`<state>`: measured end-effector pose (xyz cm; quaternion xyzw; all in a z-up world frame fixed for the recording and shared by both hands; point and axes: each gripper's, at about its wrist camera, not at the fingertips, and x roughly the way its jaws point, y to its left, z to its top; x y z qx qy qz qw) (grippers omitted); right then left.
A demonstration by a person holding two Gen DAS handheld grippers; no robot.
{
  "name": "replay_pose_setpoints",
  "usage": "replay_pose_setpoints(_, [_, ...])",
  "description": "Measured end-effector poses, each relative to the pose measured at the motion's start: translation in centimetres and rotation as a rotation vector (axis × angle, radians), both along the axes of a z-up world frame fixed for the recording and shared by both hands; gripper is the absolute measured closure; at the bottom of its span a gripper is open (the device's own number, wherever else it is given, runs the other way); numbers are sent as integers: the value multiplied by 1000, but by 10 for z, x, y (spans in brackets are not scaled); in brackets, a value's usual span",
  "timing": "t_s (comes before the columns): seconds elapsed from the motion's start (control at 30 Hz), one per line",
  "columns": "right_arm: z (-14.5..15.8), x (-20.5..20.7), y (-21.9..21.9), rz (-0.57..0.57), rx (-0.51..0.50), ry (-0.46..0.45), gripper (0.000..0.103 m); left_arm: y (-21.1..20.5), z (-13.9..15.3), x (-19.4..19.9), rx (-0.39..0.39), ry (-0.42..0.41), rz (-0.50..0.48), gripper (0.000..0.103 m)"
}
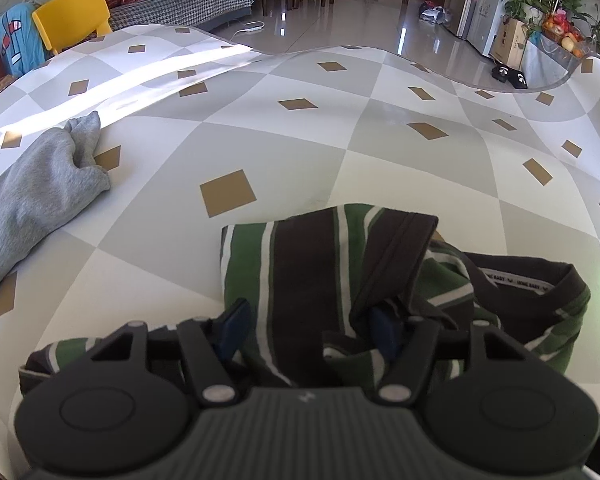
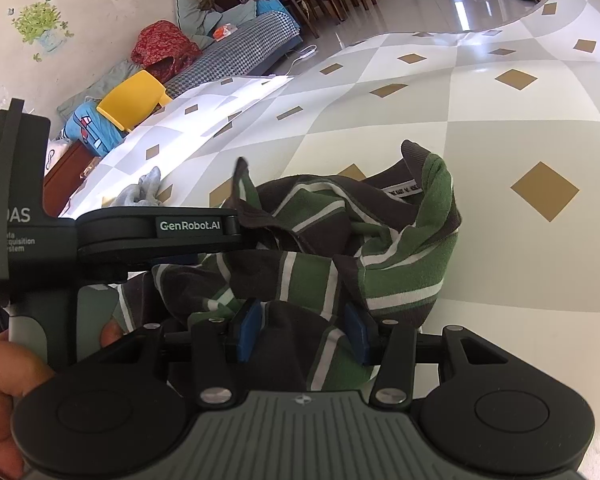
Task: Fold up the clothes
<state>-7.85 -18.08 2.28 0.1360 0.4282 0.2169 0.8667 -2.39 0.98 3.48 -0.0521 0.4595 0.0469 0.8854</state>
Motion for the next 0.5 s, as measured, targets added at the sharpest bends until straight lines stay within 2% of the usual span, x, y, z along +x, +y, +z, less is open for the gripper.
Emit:
replay_pose_setpoints(0.1, [0,-1,0,0,-1,-3,58,8,-1,0,-3,8,21,41])
replay_pose_setpoints(0.23, [1,-2,1,0,-7,-5,58,17,-2,0,-64,12,26,38])
replay_pose_setpoints(0.47, [1,-4,4,4,-23,-12,58,13,1,5,-76,7,23,36])
replay_pose_setpoints(0.5, [1,-4,4,5,-25,-13,58,12,1,7,-73,3,18,39])
